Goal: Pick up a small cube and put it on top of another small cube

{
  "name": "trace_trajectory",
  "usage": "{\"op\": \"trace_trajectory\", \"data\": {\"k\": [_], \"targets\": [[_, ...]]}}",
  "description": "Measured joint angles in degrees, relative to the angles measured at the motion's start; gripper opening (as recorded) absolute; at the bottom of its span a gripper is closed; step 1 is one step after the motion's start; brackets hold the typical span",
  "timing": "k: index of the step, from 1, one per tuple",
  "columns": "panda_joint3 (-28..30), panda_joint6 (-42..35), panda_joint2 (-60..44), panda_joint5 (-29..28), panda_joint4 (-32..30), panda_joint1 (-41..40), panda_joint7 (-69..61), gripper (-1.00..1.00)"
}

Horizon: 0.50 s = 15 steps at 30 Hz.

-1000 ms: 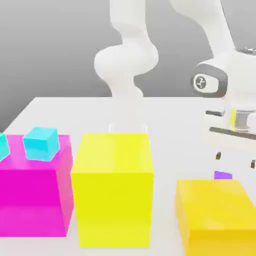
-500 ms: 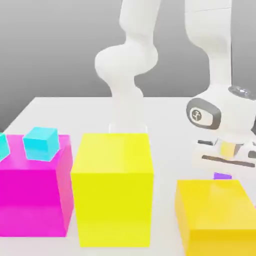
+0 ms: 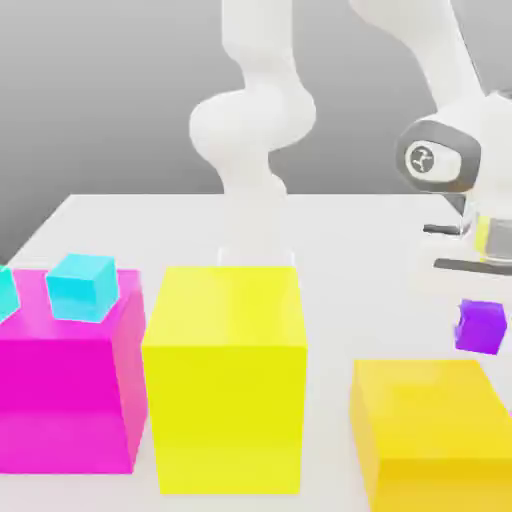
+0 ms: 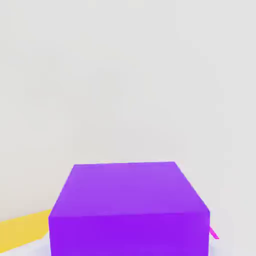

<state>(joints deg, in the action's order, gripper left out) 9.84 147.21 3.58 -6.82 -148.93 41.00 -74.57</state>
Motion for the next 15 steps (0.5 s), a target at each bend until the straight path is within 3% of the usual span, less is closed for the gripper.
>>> {"op": "trace_trajectory", "data": {"k": [12, 15], "targets": [[17.09, -25.81, 18.81, -8.85, 8.38, -21.85, -3.23, -1.00], [22.00, -29.36, 21.39, -9.49, 9.30, -26.85, -4.38, -1.00]]}}
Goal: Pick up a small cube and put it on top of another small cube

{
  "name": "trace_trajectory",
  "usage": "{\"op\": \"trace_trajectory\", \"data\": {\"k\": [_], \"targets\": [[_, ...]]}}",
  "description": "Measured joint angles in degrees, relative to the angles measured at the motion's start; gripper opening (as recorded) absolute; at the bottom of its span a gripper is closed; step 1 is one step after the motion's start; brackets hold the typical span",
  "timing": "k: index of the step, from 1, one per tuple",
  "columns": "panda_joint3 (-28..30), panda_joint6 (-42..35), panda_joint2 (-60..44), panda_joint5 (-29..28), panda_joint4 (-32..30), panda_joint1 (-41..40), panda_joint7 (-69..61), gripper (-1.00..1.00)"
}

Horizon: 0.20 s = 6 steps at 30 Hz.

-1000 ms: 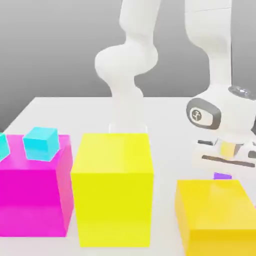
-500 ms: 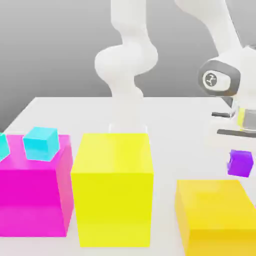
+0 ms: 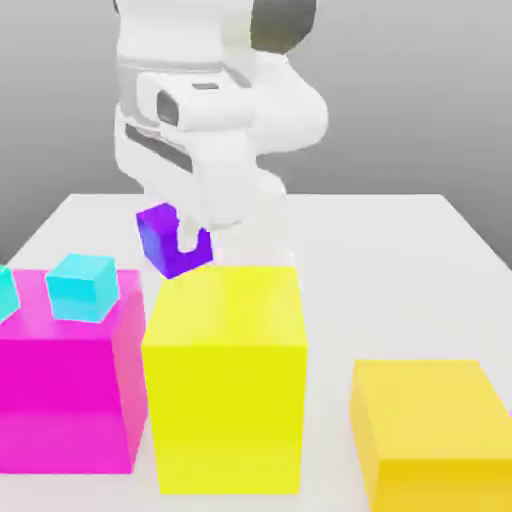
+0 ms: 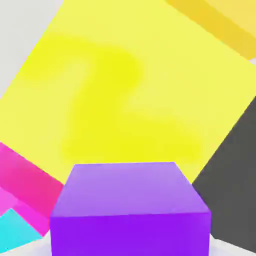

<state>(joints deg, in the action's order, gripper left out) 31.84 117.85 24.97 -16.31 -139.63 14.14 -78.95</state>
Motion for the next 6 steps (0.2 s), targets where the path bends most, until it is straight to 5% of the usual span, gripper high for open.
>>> {"op": "trace_trajectory", "data": {"k": [2, 3, 6], "targets": [[3.55, 2.58, -1.14, -0.04, -1.52, -1.97, -0.98, -1.00], [4.52, 4.40, -1.89, -0.06, -2.61, -2.26, -1.23, 1.00], [4.52, 4.40, -1.89, -0.07, -2.61, -2.26, -1.23, 1.00]]}}
